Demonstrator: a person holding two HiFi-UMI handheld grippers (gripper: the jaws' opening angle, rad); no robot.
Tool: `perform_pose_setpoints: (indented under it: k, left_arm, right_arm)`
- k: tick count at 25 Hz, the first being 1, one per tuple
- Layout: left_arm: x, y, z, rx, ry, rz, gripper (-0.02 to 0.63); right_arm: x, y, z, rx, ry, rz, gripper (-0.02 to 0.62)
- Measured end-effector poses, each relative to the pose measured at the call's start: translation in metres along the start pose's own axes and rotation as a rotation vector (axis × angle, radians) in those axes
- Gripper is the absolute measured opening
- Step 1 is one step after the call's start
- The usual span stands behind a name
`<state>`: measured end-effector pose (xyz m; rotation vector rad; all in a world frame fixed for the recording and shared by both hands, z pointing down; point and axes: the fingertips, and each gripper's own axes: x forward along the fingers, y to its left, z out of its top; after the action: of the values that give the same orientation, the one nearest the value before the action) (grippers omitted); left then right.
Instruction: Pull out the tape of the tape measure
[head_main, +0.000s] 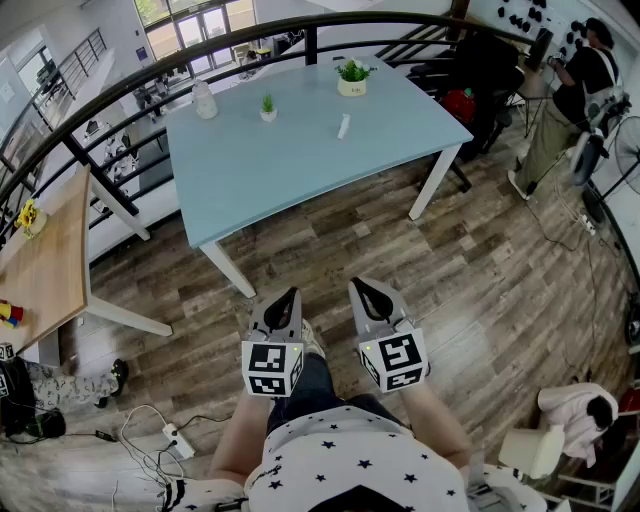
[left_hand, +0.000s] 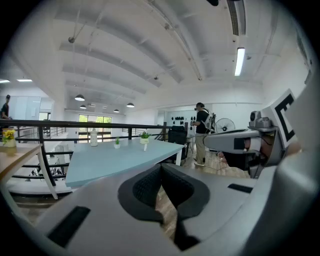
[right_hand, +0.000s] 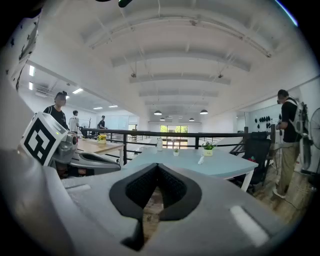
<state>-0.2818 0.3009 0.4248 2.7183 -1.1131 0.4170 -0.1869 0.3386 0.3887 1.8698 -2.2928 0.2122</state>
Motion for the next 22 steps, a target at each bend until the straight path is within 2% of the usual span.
perform_pose_setpoints:
  k: [8, 13, 22]
  left_arm:
    - [-0.074, -0.037, -0.002, 0.048, -0.015, -0.033, 0.003]
    - [-0.092, -0.049, 0.000, 0.081, -0.023, -0.055, 0.003]
    - [-0.114, -0.063, -0.007, 0.056, -0.033, -0.059, 0.003]
  right_arm:
    - [-0.083, 0.032, 0.001, 0.047, -0.038, -0.044, 0.005]
    - [-0.104, 0.047, 0.000, 0.055, -0.038, -0.044, 0.005]
    - [-0.121, 0.067, 0.000, 0.028, -0.036, 0.004, 0.006]
